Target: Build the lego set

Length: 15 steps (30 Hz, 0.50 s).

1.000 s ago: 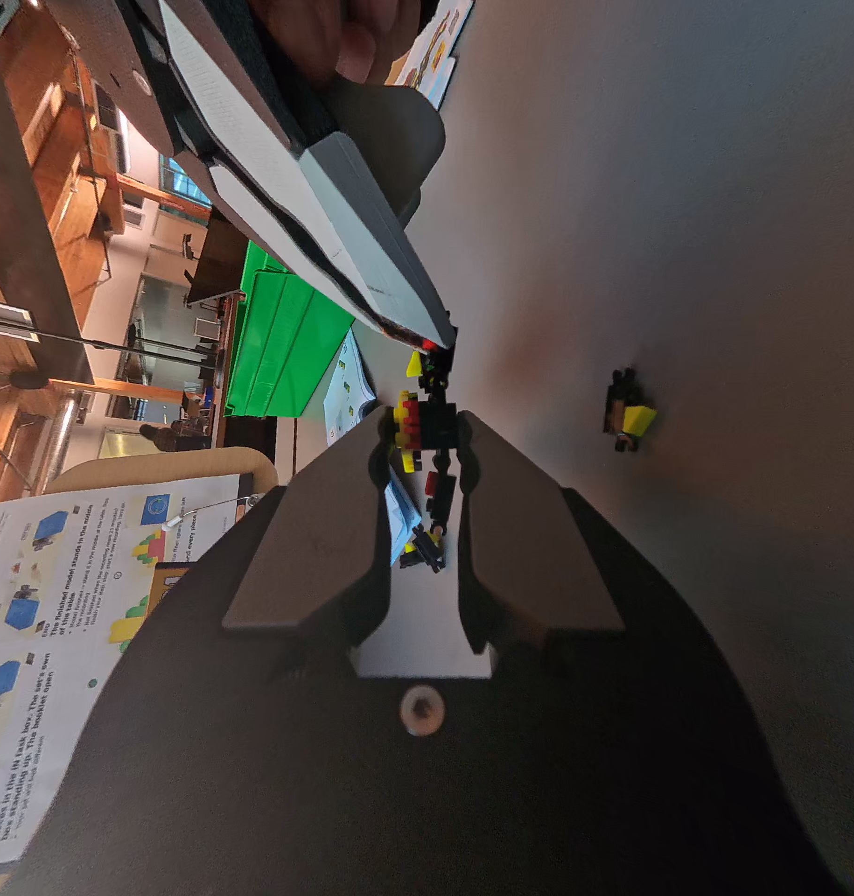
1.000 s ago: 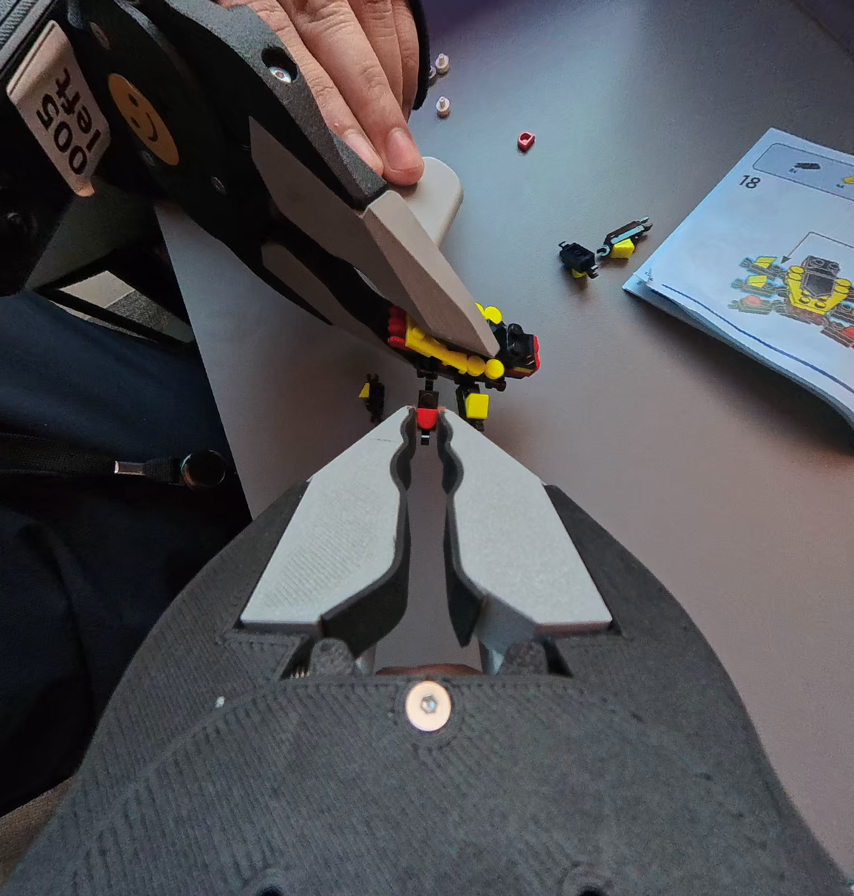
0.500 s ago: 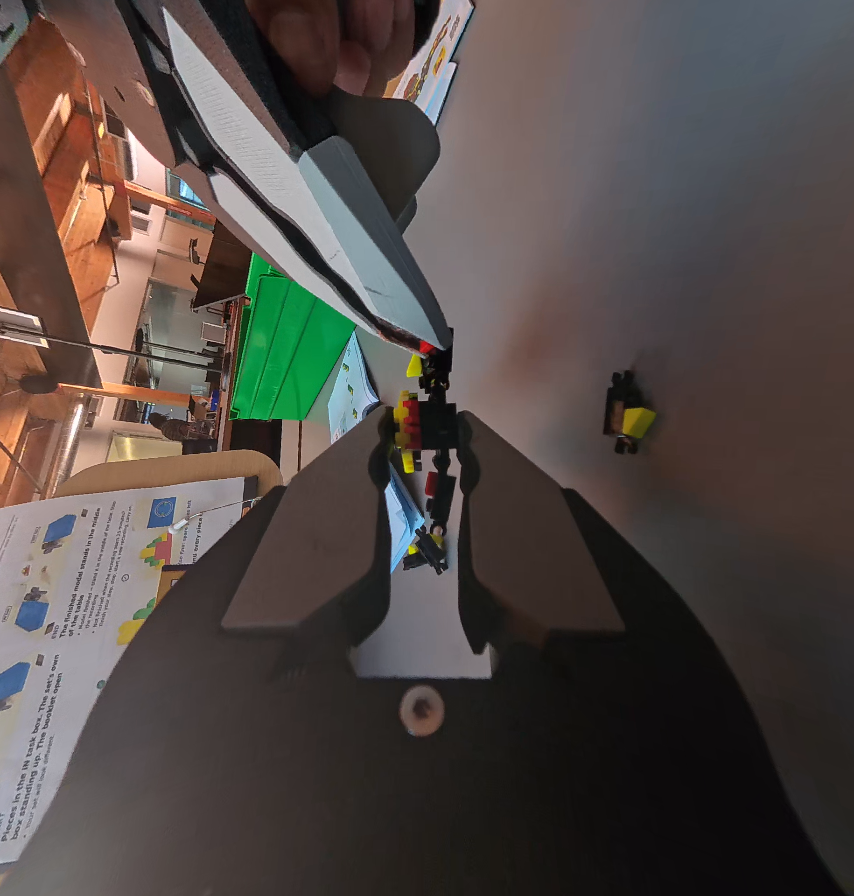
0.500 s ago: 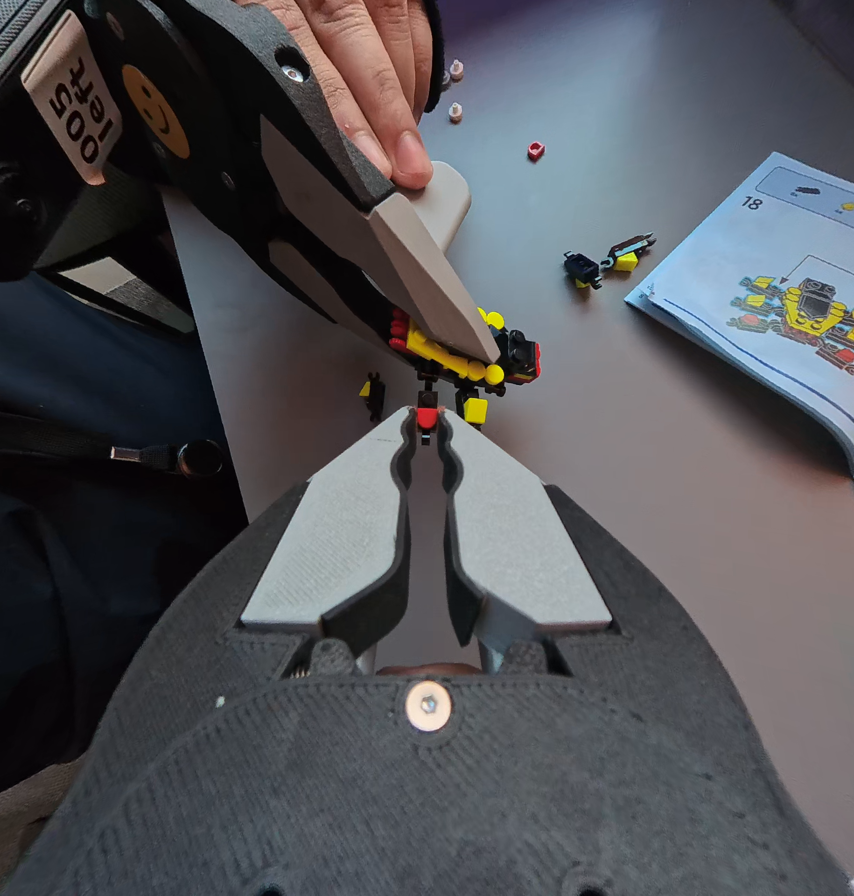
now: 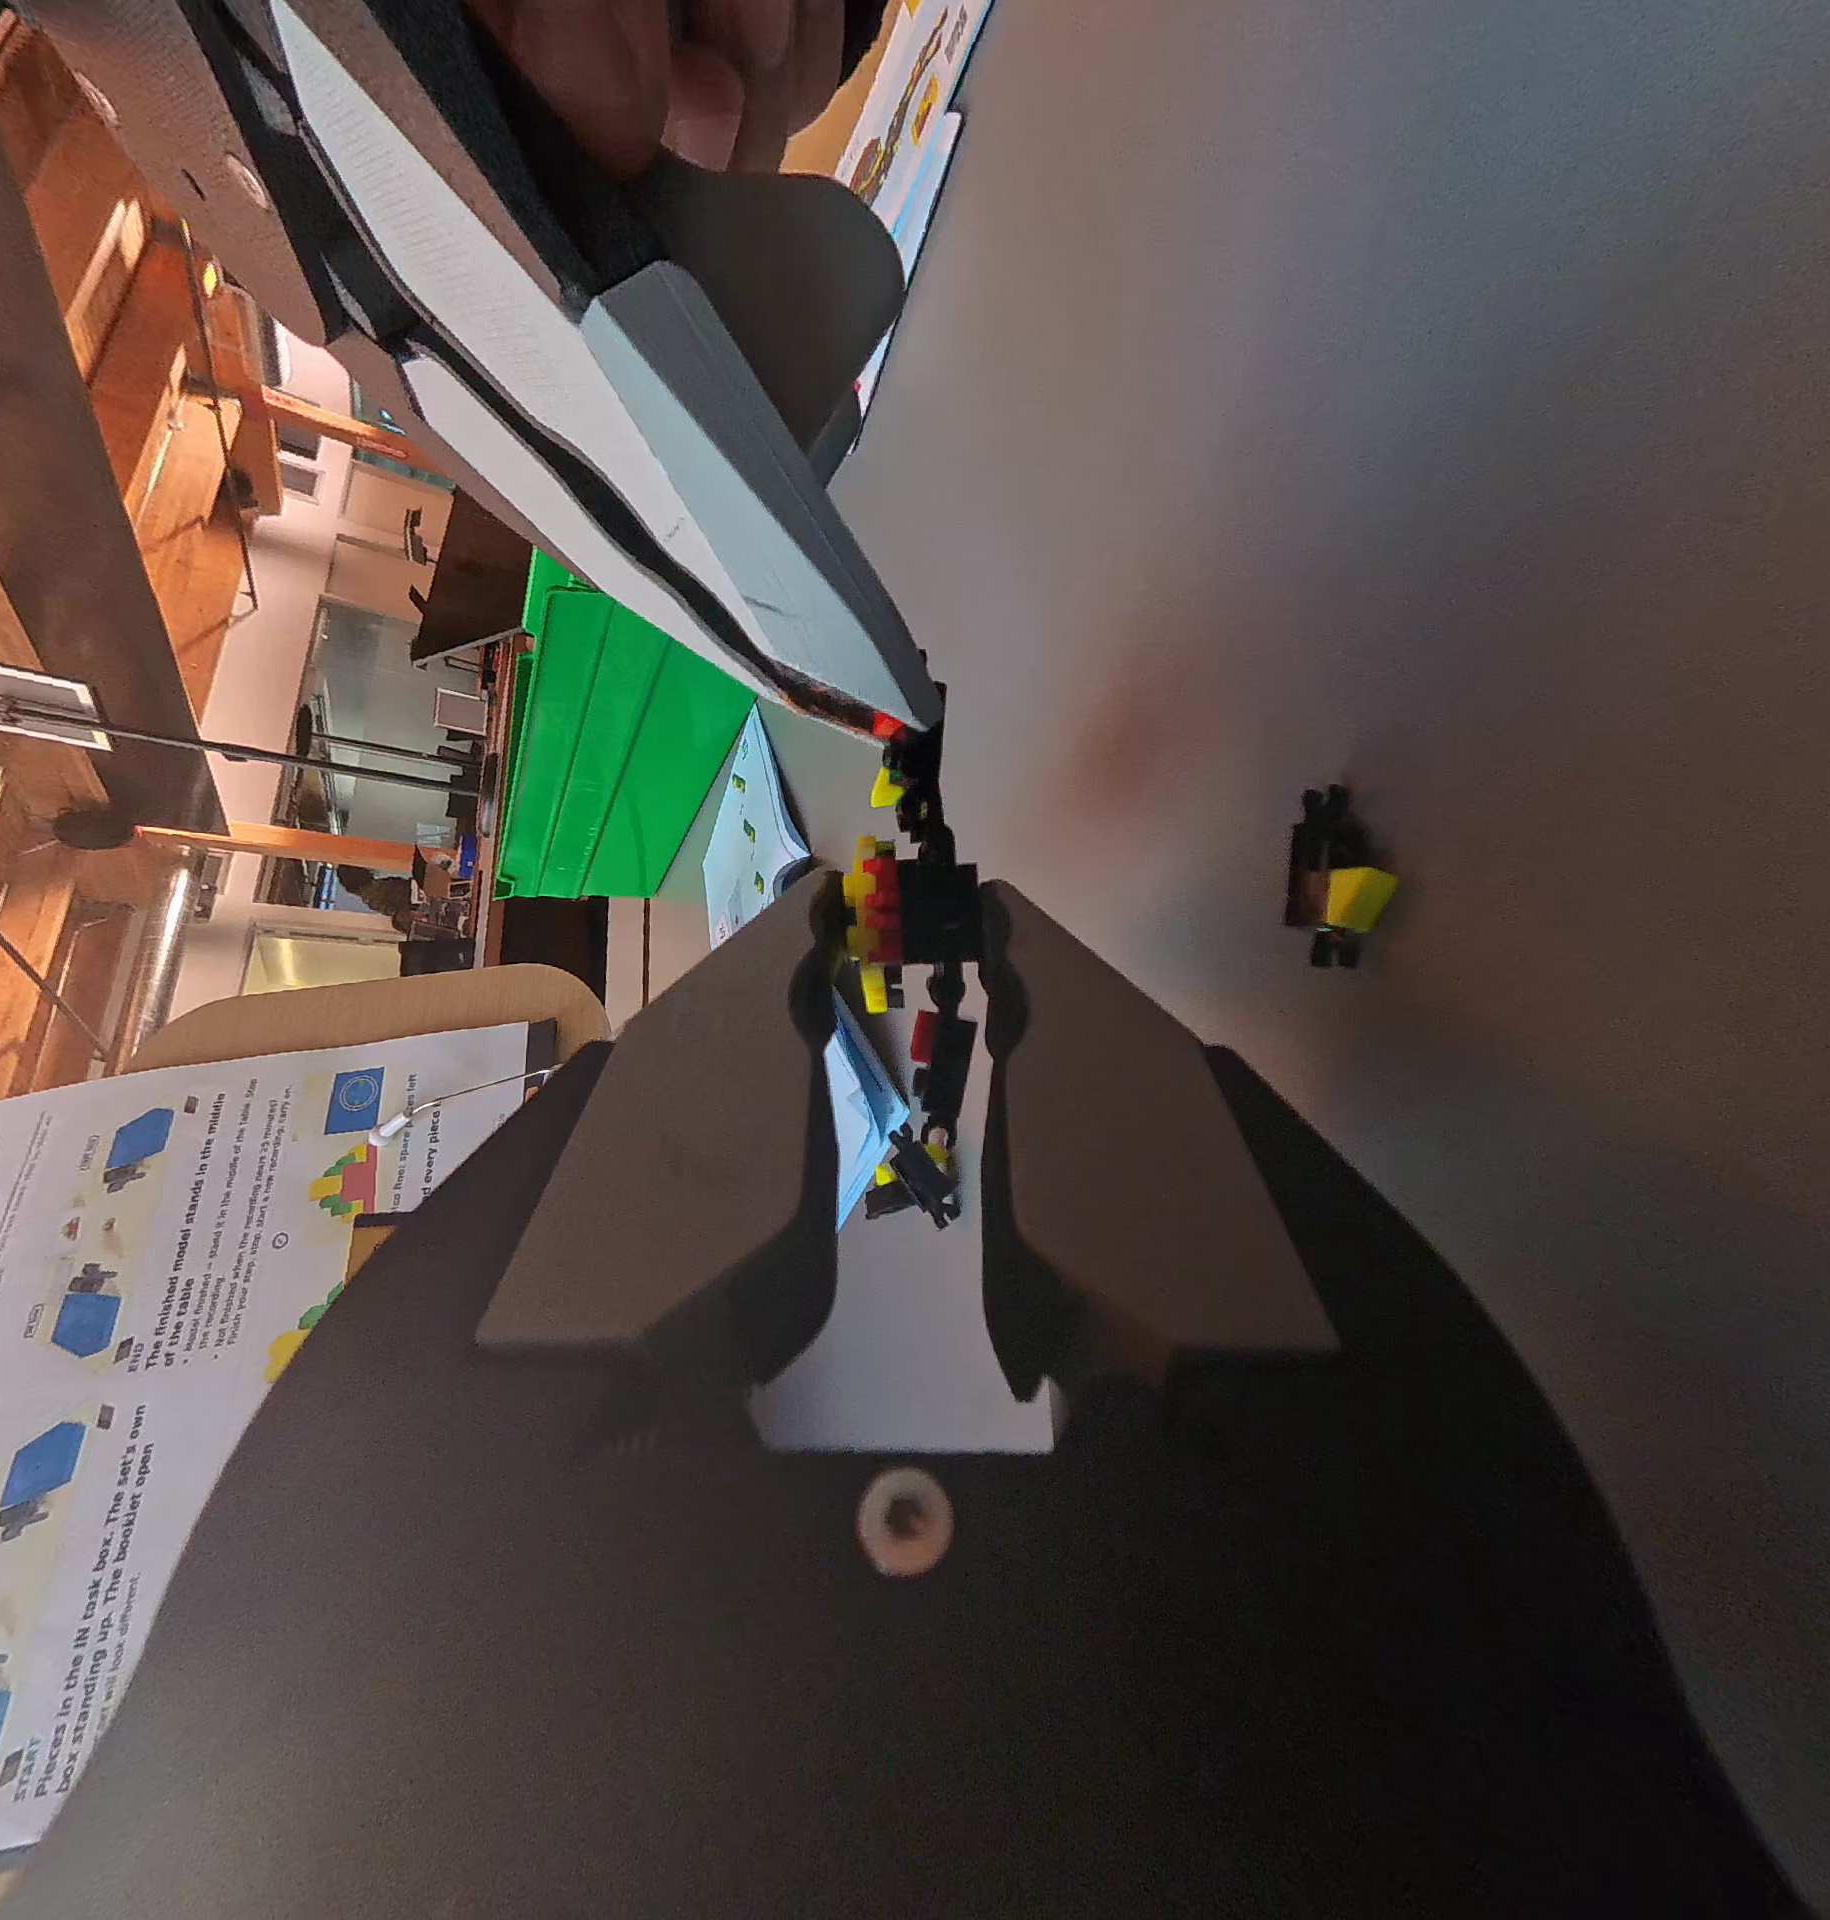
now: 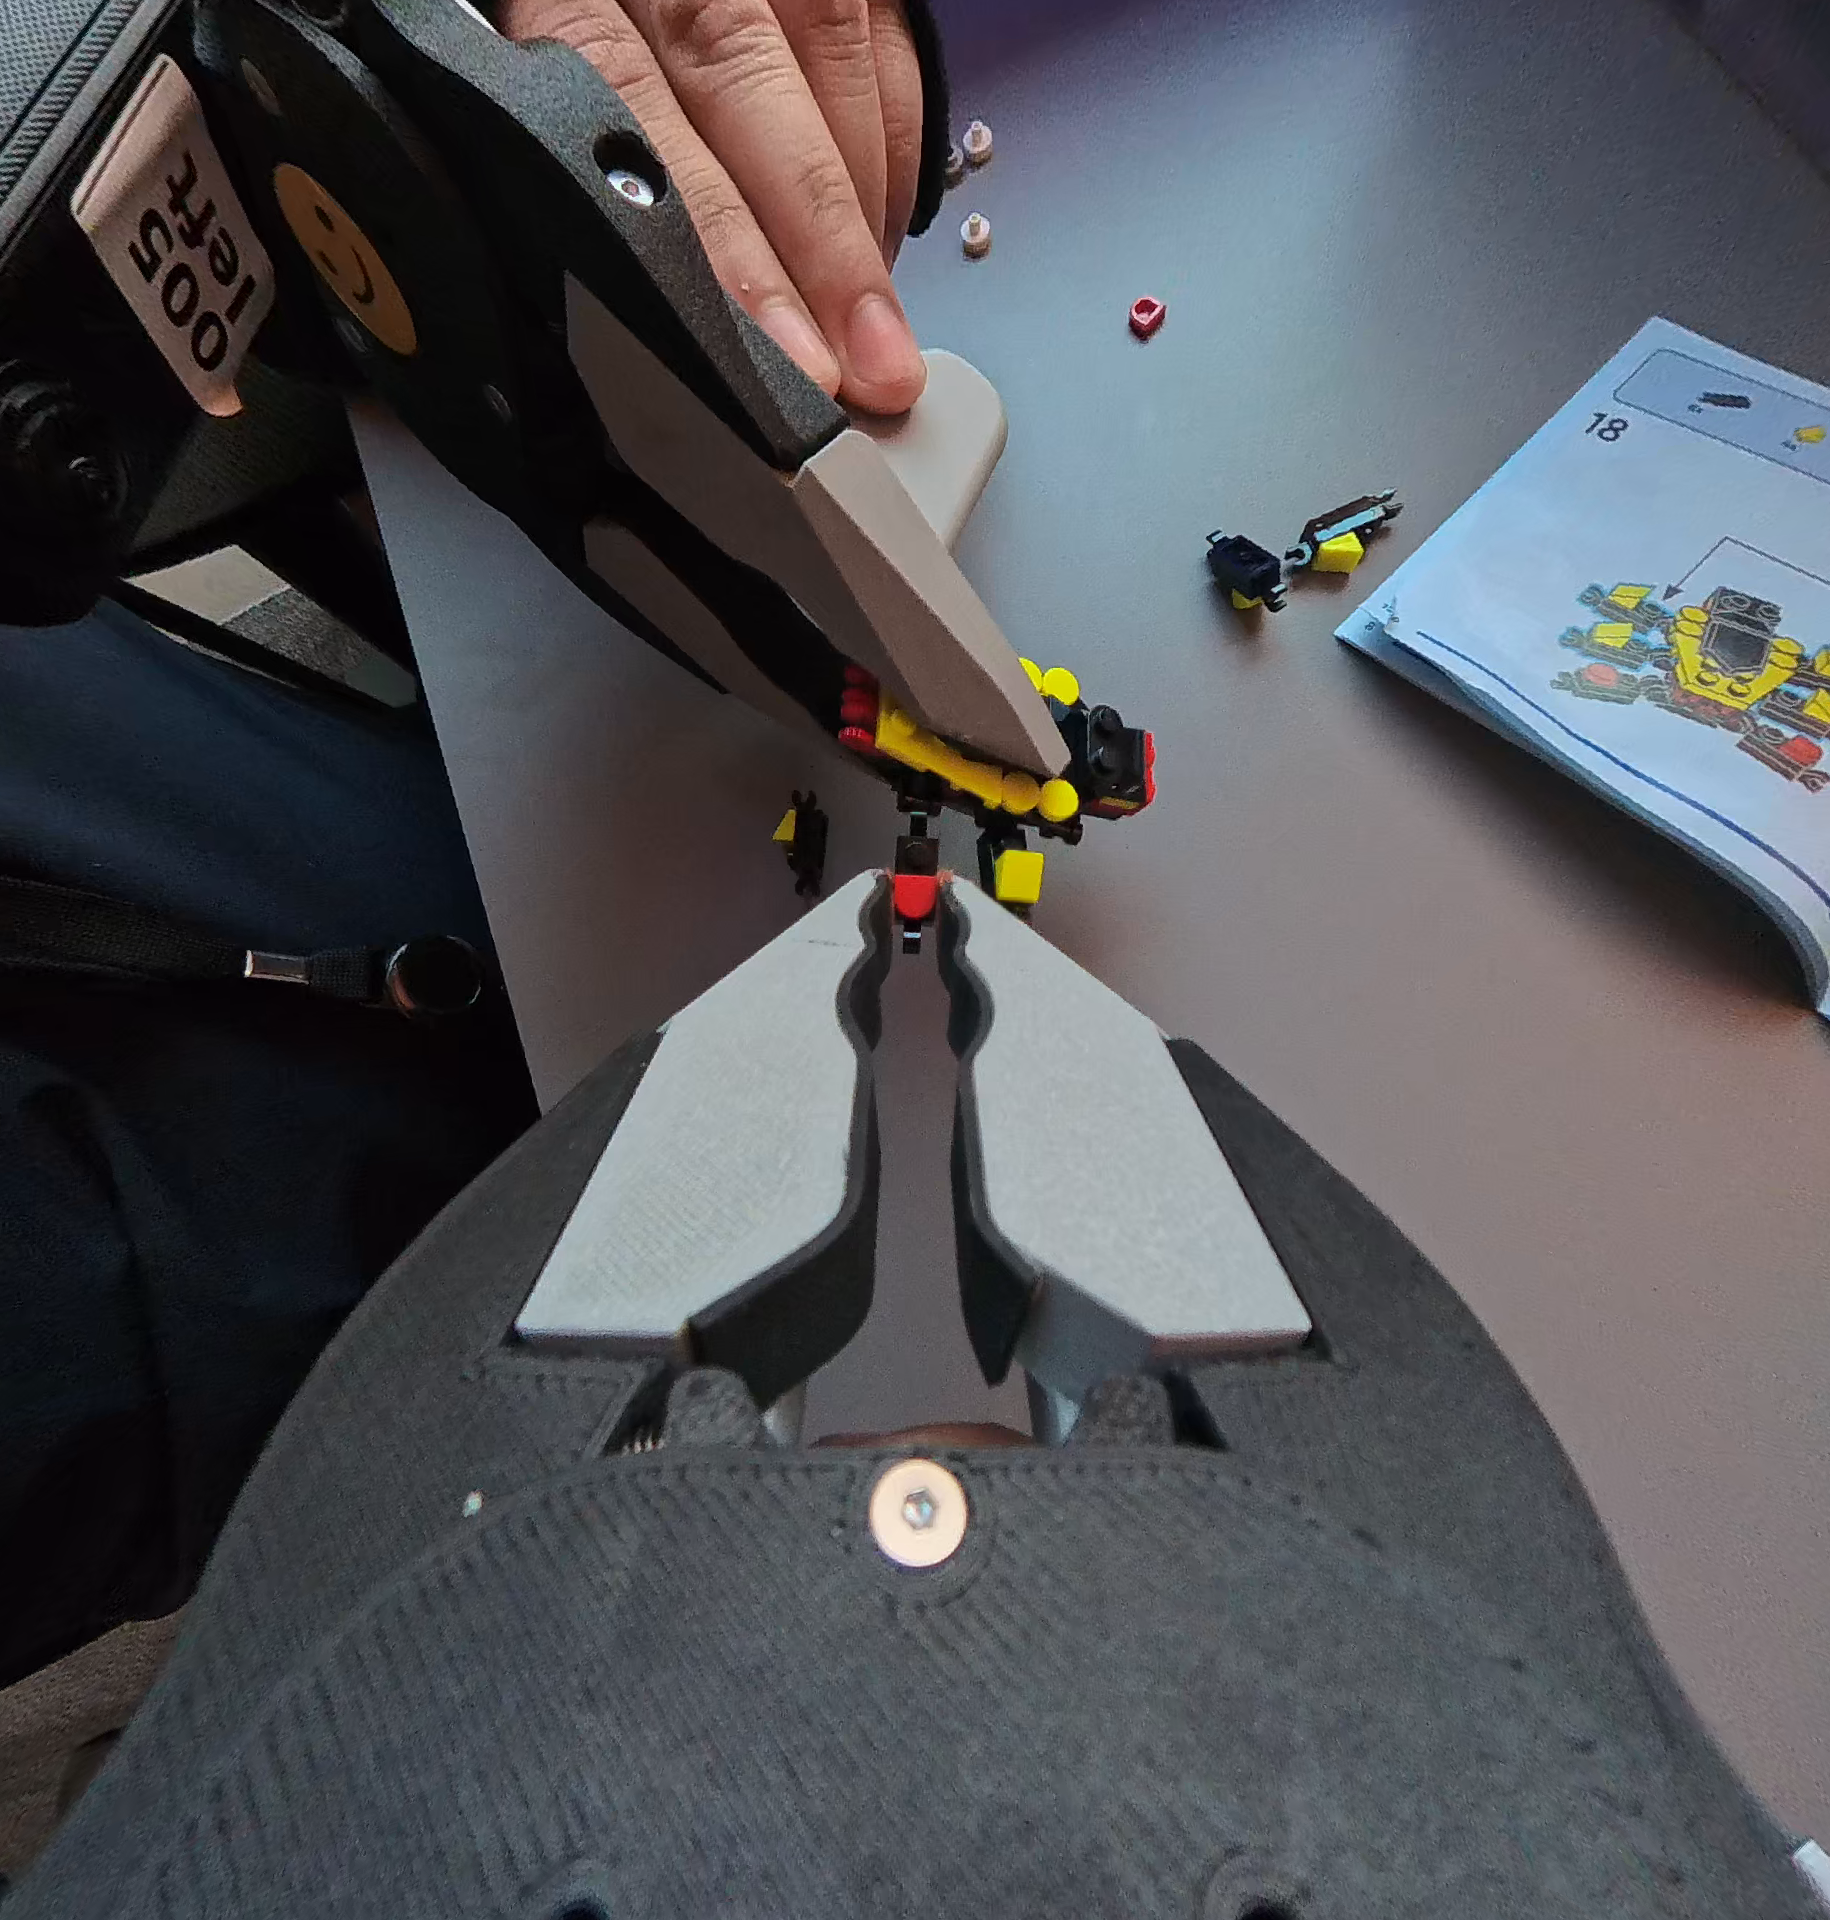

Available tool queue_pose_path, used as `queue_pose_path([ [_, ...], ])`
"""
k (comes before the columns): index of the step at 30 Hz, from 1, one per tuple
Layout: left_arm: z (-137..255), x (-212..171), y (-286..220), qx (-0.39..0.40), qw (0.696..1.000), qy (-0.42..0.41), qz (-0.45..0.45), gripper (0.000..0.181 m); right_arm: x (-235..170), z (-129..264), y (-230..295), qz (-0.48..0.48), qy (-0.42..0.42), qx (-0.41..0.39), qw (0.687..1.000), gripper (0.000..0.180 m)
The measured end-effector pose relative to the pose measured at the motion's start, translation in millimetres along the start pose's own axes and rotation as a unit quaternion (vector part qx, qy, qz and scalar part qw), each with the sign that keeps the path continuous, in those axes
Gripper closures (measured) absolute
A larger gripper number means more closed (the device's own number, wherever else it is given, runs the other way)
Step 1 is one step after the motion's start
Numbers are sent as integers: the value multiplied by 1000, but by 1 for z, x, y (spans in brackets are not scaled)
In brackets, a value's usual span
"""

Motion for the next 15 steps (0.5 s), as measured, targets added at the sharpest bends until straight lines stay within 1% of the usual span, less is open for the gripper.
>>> queue_pose_path([
  [1,0,0,0,1,1000,-1,0,158,0,0,0,0,1,0,1000,174],
  [8,0,1,0,0,1000,1,0,159,1,-3,1,3,7,1,1000,174],
  [15,0,1,0,-1,1000,0,0,159,-2,-4,-1,-18,0,18,1000,174],
])
Point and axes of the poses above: each gripper's, where its closed fingertips meet, z back along the fingers, x out of its top, y = z × x across the jaws, the point moved 8 cm from there along z, back along the fingers, and after that the axes turned 4 degrees about -x, right-handed, at the moved point
